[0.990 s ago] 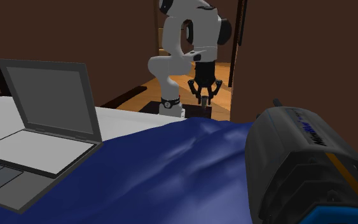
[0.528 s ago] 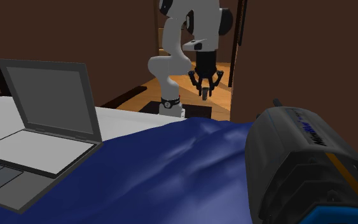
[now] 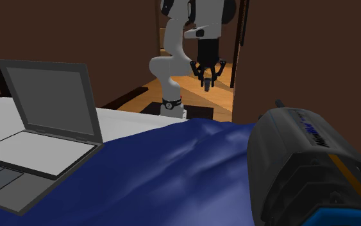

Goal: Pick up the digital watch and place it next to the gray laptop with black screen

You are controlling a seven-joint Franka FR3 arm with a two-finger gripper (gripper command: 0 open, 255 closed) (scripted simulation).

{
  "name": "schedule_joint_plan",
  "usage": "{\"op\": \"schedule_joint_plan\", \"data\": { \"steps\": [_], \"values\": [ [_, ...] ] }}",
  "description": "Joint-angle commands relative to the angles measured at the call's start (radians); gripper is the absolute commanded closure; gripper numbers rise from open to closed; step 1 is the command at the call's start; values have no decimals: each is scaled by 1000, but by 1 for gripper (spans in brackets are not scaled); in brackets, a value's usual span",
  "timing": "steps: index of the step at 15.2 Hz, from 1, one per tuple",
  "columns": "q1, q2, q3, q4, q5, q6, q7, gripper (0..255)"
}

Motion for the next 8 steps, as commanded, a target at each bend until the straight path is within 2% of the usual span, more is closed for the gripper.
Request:
{"op": "schedule_joint_plan", "data": {
  "steps": [1, 8],
  "values": [
    [0, -8, -7, 23, -4, -31, 2, 255],
    [-7, -15, -28, 111, -21, -126, 9, 255]
  ]
}}
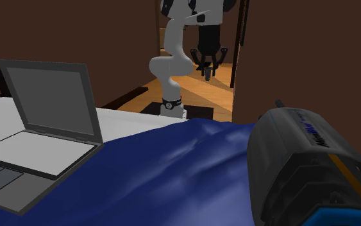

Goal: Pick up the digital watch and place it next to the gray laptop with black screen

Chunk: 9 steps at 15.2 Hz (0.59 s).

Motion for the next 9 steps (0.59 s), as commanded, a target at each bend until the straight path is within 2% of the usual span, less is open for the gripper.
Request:
{"op": "schedule_joint_plan", "data": {
  "steps": [1, 9],
  "values": [
    [-2, -2, -6, 25, -5, -28, 1, 255],
    [-10, 7, -26, 137, -23, -131, 10, 255]
  ]
}}
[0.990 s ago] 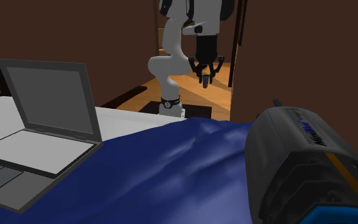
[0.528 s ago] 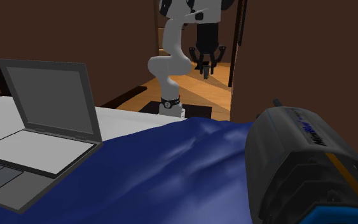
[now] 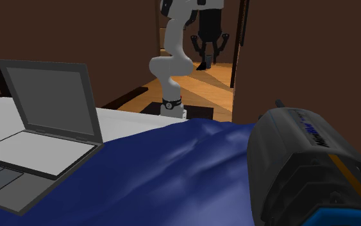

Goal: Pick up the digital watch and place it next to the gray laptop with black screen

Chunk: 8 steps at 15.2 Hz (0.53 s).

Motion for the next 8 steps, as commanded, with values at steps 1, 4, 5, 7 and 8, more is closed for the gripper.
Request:
{"op": "schedule_joint_plan", "data": {
  "steps": [1, 4, 5, 7, 8],
  "values": [
    [-2, 4, -5, 31, -5, -28, 2, 255],
    [-6, 11, -11, 76, -11, -66, 6, 255],
    [-7, 14, -13, 92, -13, -78, 7, 255],
    [-9, 21, -16, 123, -17, -103, 10, 255],
    [-10, 24, -18, 139, -19, -116, 11, 255]
  ]
}}
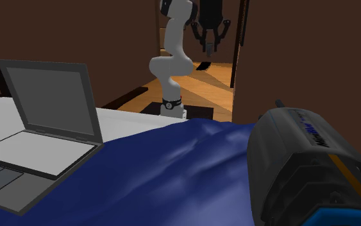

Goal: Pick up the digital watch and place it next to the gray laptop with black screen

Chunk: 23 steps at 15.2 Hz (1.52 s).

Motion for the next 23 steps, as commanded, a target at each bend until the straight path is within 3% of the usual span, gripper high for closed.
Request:
{"op": "schedule_joint_plan", "data": {
  "steps": [1, 13, 23],
  "values": [
    [-3, 10, -3, 37, -5, -28, 3, 255],
    [-17, 70, -15, 243, -27, -174, 24, 255],
    [-81, 125, -196, 251, -122, -163, -214, 255]
  ]
}}
